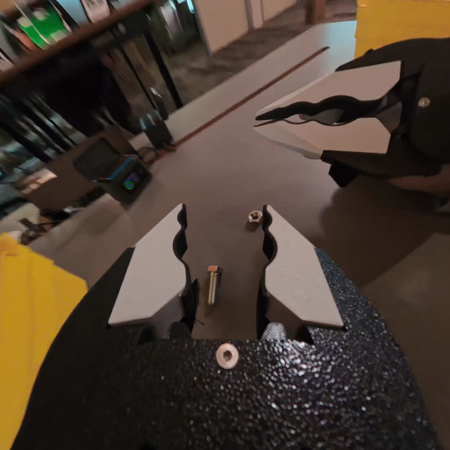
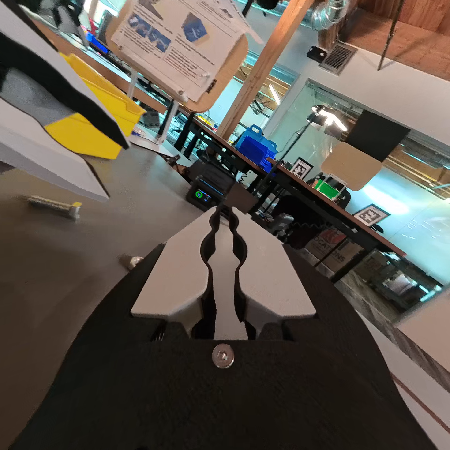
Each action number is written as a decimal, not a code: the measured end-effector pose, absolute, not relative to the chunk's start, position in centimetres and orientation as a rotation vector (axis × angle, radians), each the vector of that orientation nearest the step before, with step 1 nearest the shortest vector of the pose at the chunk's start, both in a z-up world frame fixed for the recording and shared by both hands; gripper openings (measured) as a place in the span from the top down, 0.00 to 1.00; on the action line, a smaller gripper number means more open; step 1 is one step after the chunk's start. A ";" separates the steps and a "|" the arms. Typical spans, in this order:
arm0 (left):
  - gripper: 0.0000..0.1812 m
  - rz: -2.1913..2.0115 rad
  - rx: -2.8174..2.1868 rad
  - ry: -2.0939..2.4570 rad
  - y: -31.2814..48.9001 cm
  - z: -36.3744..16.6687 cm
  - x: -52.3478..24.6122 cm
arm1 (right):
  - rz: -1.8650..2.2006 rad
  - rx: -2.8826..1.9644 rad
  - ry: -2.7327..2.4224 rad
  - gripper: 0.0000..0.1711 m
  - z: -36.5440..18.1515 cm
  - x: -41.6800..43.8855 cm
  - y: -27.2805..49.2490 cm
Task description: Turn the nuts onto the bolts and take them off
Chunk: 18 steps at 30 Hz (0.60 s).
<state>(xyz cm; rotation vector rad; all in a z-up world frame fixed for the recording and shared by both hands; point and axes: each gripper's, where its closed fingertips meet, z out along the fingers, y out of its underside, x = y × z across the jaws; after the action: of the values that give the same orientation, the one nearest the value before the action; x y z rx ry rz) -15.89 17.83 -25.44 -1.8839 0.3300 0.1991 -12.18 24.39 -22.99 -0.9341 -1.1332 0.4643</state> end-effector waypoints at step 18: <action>0.37 0.076 -1.352 0.210 12.1 -20.0 -16.1 | 0.580 -0.596 -2.493 0.87 -31.3 -19.7 13.3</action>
<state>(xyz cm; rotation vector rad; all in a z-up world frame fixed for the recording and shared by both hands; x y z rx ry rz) -16.09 12.14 -20.02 -1.3519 0.2096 0.0762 -19.69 13.29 -31.34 -0.5963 -2.4932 0.5803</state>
